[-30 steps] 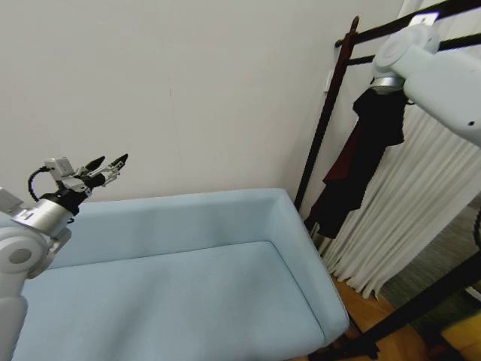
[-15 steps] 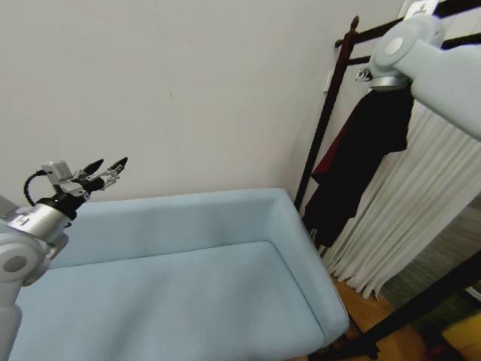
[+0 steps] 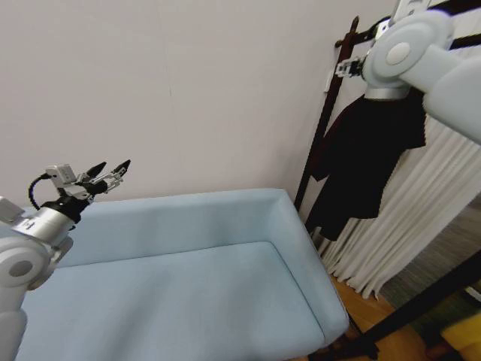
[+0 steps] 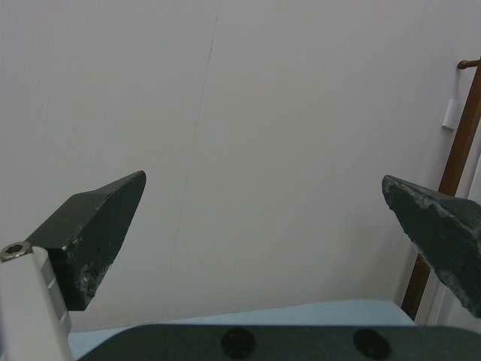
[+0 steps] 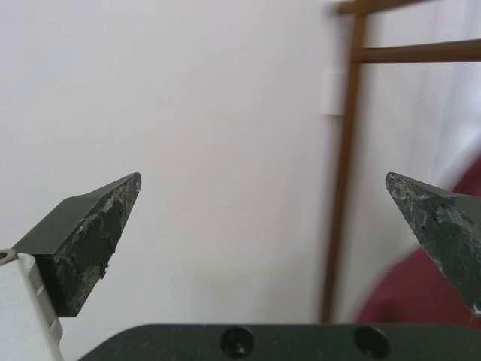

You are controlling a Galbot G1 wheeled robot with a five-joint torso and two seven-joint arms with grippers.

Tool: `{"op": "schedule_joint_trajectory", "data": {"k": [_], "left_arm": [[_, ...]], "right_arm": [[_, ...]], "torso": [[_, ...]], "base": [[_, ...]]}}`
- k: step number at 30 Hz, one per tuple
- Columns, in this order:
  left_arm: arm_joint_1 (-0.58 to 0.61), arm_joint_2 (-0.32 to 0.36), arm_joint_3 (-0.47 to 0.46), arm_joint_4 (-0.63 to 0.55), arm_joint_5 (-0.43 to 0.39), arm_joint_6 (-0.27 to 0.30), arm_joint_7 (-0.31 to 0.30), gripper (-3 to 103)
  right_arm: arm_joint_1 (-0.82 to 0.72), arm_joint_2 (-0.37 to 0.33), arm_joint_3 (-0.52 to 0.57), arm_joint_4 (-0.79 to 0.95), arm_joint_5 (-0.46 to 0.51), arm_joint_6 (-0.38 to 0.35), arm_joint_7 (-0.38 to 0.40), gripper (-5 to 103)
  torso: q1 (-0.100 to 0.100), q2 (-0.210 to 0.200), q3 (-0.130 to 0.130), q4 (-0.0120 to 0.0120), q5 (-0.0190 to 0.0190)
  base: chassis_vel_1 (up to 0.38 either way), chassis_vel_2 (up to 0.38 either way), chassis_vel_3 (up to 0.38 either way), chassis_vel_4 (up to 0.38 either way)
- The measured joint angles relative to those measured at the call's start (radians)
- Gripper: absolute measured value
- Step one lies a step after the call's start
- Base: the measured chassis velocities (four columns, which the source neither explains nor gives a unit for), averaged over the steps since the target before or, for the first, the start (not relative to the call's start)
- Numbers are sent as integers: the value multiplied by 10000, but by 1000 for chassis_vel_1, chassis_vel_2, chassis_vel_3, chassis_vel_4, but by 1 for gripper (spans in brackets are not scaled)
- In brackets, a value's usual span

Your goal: Pick up the clothes from the sofa and hang them on the clothes hanger.

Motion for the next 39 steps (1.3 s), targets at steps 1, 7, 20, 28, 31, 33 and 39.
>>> {"op": "schedule_joint_trajectory", "data": {"k": [1,7,20,28,31,33,39], "left_arm": [[149,-39,-49,-73,63,-42,-56,100],[1134,-494,-343,-668,594,-152,-178,100],[3053,-2553,217,-1291,2753,-1023,525,100],[3364,-3215,437,-1294,3437,-1446,883,100],[3477,-3411,573,-1258,3684,-1610,931,100],[3596,-3600,673,-1193,3996,-1804,942,100],[3824,-3976,914,-1139,4603,-2026,957,100]], "right_arm": [[-334,-268,291,484,-49,150,-632,100],[-2356,-1601,1284,2277,-481,893,-3019,100],[-8824,-3433,3916,4075,-4011,2549,-4862,100],[-9593,-1319,3893,2879,-4802,2540,-4516,100],[-10035,-776,3911,2582,-5299,2540,-4465,100],[-10488,-292,3957,2335,-5825,2567,-4448,100],[-12090,413,4629,1903,-7592,2830,-4790,100]], "torso": [[-1,0,-1,-4,0],[0,0,2,-2,9],[-1,1,1,2,-1],[1,0,2,-3,3],[1,0,2,-3,2],[2,-1,2,-5,3],[1,-2,2,-1,2]], "base": [[0,0,0,0],[0,0,0,0],[-4,-4,-3,-1],[0,0,0,0],[0,0,0,0],[0,0,0,0],[0,0,0,0]]}}
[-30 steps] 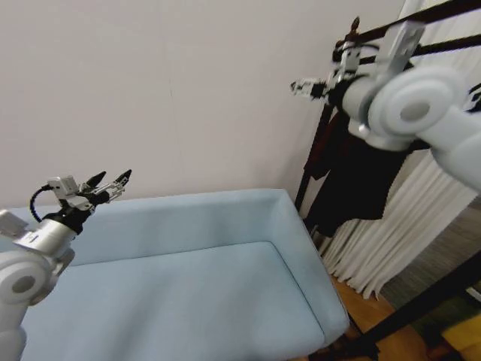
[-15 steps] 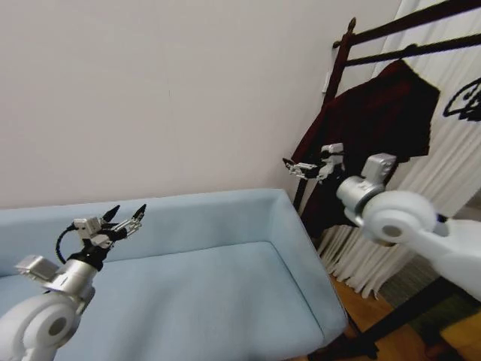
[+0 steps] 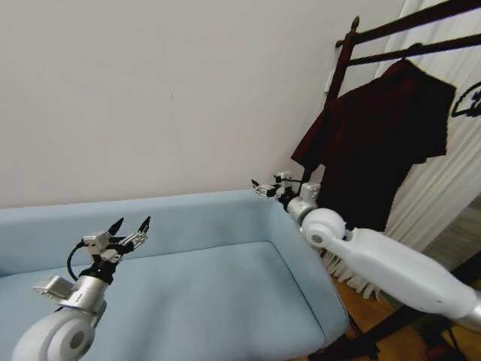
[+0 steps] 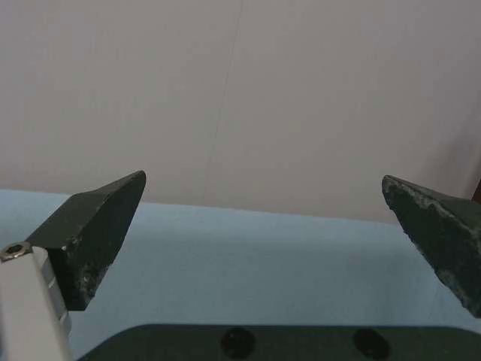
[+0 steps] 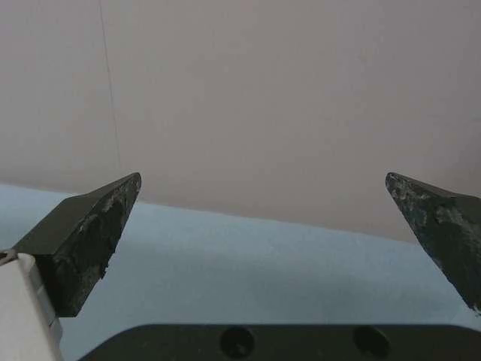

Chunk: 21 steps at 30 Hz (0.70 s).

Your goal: Pick up the clothes from the sofa and hang them on the clothes hanger.

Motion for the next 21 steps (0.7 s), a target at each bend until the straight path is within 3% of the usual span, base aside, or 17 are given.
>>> {"op": "schedule_joint_trajectory", "data": {"k": [3,6,8,12,17,21], "left_arm": [[47,-96,105,141,291,-190,-18,100],[230,-275,88,290,493,-491,-7,100],[501,-505,-4,365,725,-882,25,100],[634,-788,74,542,1079,-1277,96,100],[758,-1222,193,866,1807,-1928,134,100],[923,-1553,171,1101,2220,-2393,157,100]], "right_arm": [[-1340,48,905,98,-378,53,-301,100],[-3163,39,1971,223,-1100,259,-1336,100],[-4032,216,2508,227,-1569,465,-2085,100],[-5076,581,3157,314,-2265,621,-2312,100],[-6565,1499,4209,386,-3597,646,-2421,100],[-7785,2245,5340,218,-5005,806,-3301,100]], "torso": [[0,0,0,-6,1],[0,0,-1,-14,6],[-1,0,-3,-5,2],[-1,0,-2,3,0],[0,0,-2,-6,0],[0,1,-1,0,3]], "base": [[0,0,0,0],[0,0,0,0],[0,0,0,0],[0,0,0,0],[0,0,0,0],[0,0,0,0]]}}
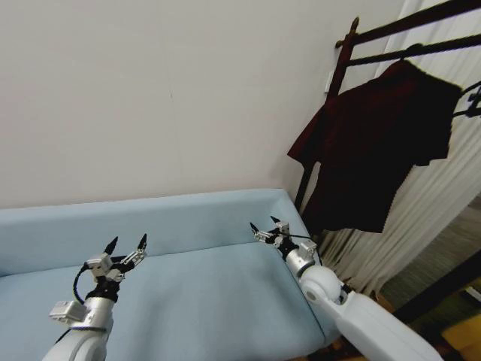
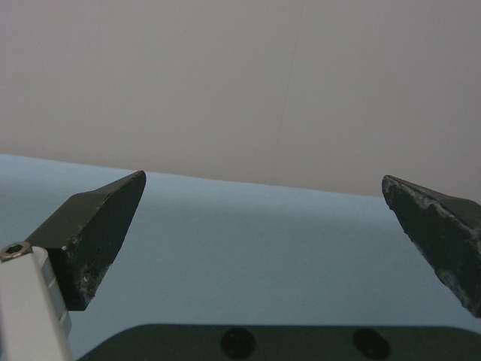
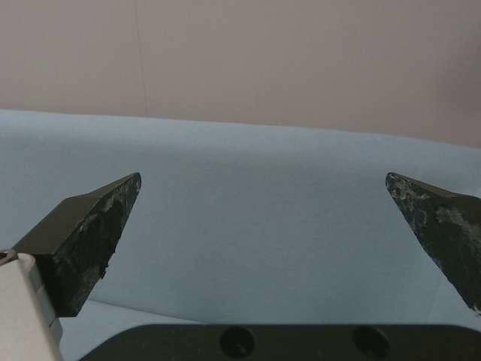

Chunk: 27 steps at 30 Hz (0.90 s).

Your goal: Pick up the clothes from the sofa and hang them on the clothes hanger.

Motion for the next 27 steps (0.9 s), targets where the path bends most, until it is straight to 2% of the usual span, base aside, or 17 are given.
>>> {"op": "schedule_joint_trajectory", "data": {"k": [3,9,11,13,14,16,19,23,27], "left_arm": [[0,-238,6,335,448,-406,23,100],[77,-633,51,521,693,-677,105,100],[197,-955,105,534,801,-783,214,100],[332,-1239,167,491,898,-823,267,100],[332,-1239,167,491,898,-823,267,100],[552,-1515,223,316,935,-837,346,100],[887,-1709,256,-23,914,-748,447,100],[1198,-1627,279,-395,776,-381,414,100],[1481,-1223,408,-667,490,-20,206,100]], "right_arm": [[-1185,480,1220,139,-895,65,-619,100],[-2498,1086,2511,789,-1655,-149,-742,100],[-3346,1746,3309,1517,-1927,-752,-970,100],[-3940,2377,3680,2209,-2162,-1341,-1249,100],[-3940,2377,3680,2209,-2162,-1341,-1249,100],[-4318,2985,3748,2734,-2560,-1557,-1652,100],[-4402,3683,3779,2698,-3190,-1421,-2059,100],[-4289,3953,4032,2433,-3529,-1364,-2113,100],[-4098,3712,4270,2258,-3215,-1602,-2060,100]], "torso": [[-1,0,0,-5,-1],[-1,0,-1,-5,-1],[-1,0,-1,-5,-2],[-1,1,-1,-7,-4],[-1,1,-1,-7,-4],[-2,1,-2,-4,-4],[-2,1,0,0,-1],[-1,1,0,-2,0],[-1,2,0,-3,-1]], "base": [[0,0,0,0],[0,0,0,0],[0,0,0,0],[0,0,0,0],[0,0,0,0],[0,0,0,0],[0,0,0,0],[0,0,0,0],[0,0,0,0]]}}
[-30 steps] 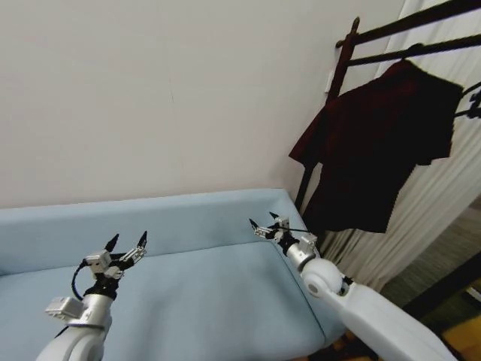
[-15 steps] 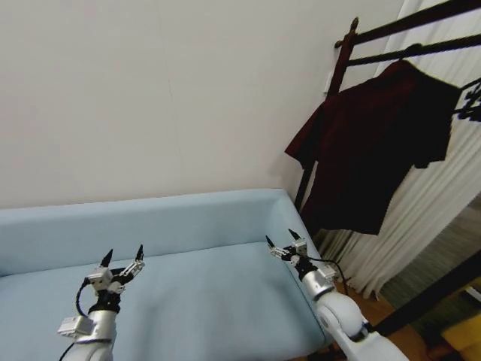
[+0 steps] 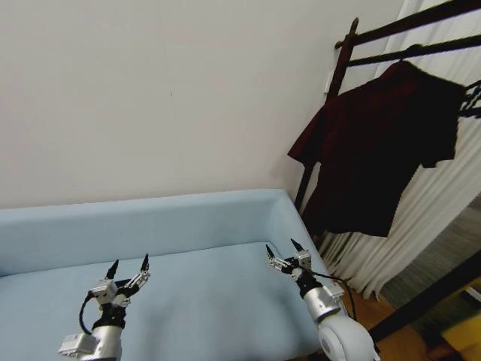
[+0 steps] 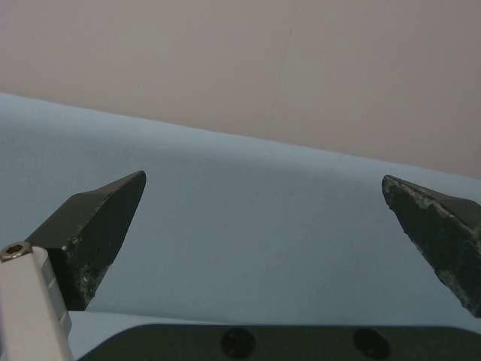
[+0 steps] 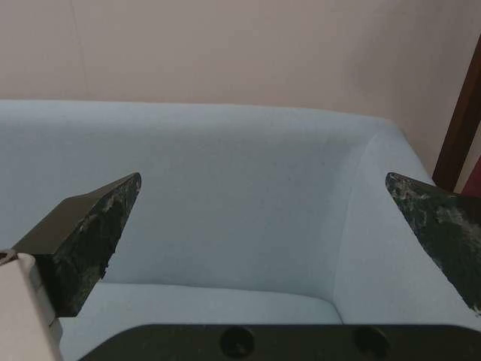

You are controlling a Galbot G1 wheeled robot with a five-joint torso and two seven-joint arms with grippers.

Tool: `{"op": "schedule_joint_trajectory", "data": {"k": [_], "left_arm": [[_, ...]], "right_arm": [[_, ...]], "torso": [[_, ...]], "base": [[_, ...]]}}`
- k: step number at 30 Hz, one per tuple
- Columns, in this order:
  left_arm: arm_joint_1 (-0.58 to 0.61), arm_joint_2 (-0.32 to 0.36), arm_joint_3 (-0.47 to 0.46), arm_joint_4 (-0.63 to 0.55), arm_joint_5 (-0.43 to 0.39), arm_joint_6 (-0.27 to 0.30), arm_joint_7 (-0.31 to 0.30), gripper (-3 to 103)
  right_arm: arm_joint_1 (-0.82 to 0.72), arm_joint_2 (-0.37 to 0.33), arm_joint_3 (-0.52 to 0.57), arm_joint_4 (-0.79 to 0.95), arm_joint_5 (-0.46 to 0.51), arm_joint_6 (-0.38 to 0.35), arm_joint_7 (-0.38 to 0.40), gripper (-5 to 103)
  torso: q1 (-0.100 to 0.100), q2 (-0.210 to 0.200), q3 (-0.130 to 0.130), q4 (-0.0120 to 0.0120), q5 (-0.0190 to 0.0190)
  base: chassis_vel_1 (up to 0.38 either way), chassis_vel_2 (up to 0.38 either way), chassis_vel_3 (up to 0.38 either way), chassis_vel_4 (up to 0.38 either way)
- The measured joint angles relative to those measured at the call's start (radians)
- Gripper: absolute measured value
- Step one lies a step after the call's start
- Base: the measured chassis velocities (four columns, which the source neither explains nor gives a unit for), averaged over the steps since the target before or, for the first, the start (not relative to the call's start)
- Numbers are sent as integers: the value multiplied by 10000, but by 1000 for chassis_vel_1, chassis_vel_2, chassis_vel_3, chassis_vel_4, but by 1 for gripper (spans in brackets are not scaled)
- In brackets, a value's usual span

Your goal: Pick up the clothes from the sofa and hang them on the clothes hanger.

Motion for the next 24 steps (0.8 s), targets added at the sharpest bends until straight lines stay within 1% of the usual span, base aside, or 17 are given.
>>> {"op": "schedule_joint_trajectory", "data": {"k": [2,3,4,6,9,11,13,18,21,24], "left_arm": [[132,391,46,-125,-312,226,-192,100],[158,533,44,-172,-418,326,-280,100],[158,533,44,-172,-418,326,-280,100],[188,897,-42,-329,-723,616,-504,100],[177,1182,-97,-386,-872,750,-615,100],[76,1358,-104,-325,-772,700,-637,100],[19,1397,-101,-292,-731,666,-651,100],[-96,1445,-37,-262,-475,660,-906,100],[-131,1477,-14,-169,106,563,-1049,100],[-144,1481,-10,-154,234,532,-1086,100]], "right_arm": [[69,-269,79,-69,549,-115,5,100],[78,-323,101,-73,726,-160,6,100],[78,-323,101,-73,726,-160,6,100],[77,-418,163,-45,1203,-326,55,100],[76,-431,232,-12,1318,-387,138,100],[58,-428,280,81,1318,-408,208,100],[41,-422,286,159,1318,-430,256,100],[-13,-407,209,405,1271,-525,421,100],[-16,-375,120,422,1169,-529,487,100],[-16,-359,86,409,1095,-529,509,100]], "torso": [[0,-1,0,-1,-1],[0,-1,0,0,0],[0,-1,0,0,0],[0,-1,0,-1,0],[0,-1,0,-1,-1],[0,-1,0,-1,0],[0,-1,0,-1,-2],[1,-1,0,-1,-1],[1,-1,0,-1,-1],[2,-1,1,0,-1]], "base": [[0,0,0,0],[0,0,0,0],[0,0,0,0],[0,0,0,0],[0,0,0,0],[0,0,0,0],[0,0,0,0],[0,0,0,0],[0,0,0,0],[0,0,0,0]]}}
